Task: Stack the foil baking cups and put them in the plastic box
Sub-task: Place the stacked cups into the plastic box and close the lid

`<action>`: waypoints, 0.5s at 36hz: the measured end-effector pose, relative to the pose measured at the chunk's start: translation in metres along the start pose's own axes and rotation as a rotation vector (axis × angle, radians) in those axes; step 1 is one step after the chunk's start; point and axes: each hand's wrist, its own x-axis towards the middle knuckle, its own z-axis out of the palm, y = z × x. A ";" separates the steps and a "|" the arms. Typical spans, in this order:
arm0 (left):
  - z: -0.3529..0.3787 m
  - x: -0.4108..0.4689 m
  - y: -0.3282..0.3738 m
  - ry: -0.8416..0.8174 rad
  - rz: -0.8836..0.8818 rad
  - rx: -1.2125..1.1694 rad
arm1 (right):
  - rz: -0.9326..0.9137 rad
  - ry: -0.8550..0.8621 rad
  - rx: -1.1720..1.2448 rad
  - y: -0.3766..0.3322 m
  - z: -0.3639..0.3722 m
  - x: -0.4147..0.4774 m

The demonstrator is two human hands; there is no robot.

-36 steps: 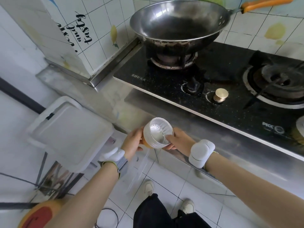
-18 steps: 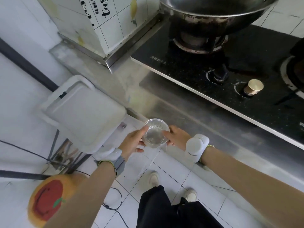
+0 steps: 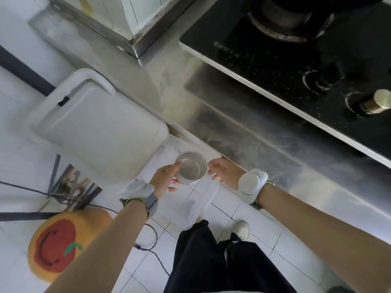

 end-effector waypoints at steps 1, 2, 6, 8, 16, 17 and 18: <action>0.000 0.006 -0.003 -0.015 -0.023 0.003 | 0.012 -0.006 -0.003 0.001 0.002 0.003; 0.000 0.011 -0.005 -0.025 -0.048 0.002 | 0.026 -0.004 -0.001 0.002 0.003 0.007; 0.004 0.029 -0.015 -0.061 -0.133 -0.021 | 0.069 0.010 0.034 0.010 0.009 0.016; 0.007 0.037 -0.019 -0.076 -0.160 -0.015 | 0.073 0.008 0.015 0.013 0.011 0.019; 0.024 0.064 -0.032 -0.090 -0.216 0.000 | 0.131 0.031 0.019 0.022 0.012 0.030; 0.026 0.066 -0.033 -0.075 -0.210 0.008 | 0.133 0.037 0.019 0.022 0.011 0.031; 0.029 0.068 -0.034 -0.063 -0.208 0.016 | 0.136 0.041 0.023 0.024 0.011 0.031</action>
